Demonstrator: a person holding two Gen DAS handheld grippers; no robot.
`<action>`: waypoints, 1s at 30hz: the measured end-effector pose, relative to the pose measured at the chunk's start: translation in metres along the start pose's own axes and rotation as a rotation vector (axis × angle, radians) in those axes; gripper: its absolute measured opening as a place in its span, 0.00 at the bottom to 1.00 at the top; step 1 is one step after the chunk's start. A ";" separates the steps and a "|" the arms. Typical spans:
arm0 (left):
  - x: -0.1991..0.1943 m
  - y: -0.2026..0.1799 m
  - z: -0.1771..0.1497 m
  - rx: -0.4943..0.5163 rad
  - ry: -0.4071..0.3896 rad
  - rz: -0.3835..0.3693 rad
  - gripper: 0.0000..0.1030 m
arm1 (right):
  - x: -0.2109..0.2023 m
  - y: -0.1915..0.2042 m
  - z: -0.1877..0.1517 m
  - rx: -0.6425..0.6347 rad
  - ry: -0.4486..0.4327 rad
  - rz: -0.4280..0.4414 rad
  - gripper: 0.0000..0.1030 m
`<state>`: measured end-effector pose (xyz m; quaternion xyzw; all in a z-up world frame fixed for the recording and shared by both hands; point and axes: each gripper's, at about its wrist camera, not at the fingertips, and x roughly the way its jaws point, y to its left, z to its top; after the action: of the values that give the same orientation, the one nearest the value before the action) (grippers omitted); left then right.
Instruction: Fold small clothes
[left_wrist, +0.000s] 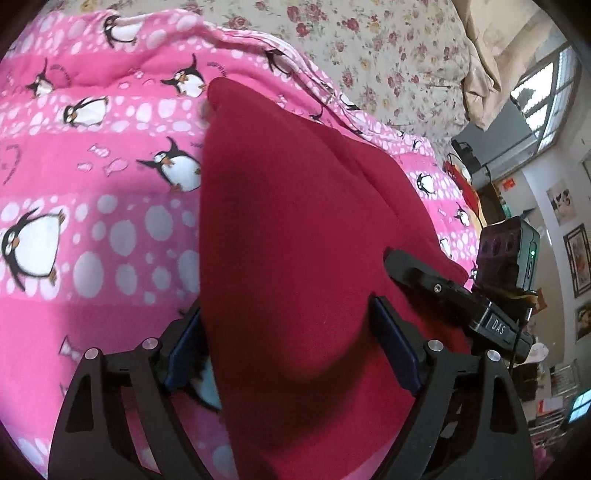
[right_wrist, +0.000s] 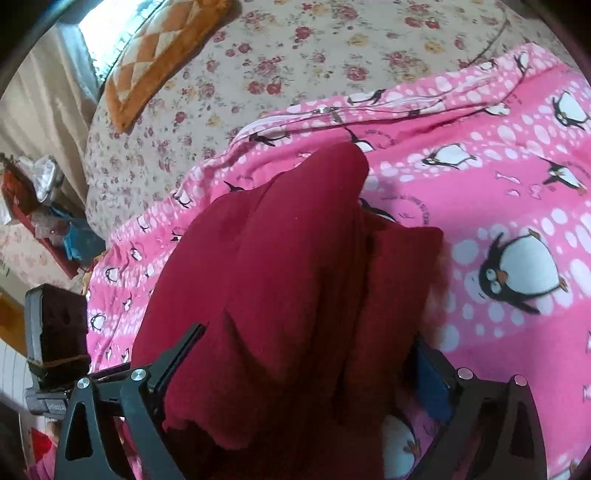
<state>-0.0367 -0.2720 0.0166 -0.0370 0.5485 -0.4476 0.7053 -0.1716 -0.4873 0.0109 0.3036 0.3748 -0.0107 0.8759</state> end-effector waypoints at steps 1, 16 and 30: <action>0.001 -0.001 0.001 0.000 0.003 0.001 0.84 | 0.001 -0.001 0.000 -0.006 -0.002 0.012 0.97; -0.092 -0.026 -0.042 0.034 -0.124 0.036 0.58 | -0.039 0.062 -0.018 -0.147 0.016 0.078 0.48; -0.102 -0.001 -0.136 -0.074 -0.125 0.205 0.68 | -0.028 0.099 -0.091 -0.184 0.175 0.010 0.62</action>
<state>-0.1470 -0.1446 0.0388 -0.0348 0.5205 -0.3495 0.7783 -0.2265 -0.3631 0.0331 0.2234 0.4476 0.0546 0.8642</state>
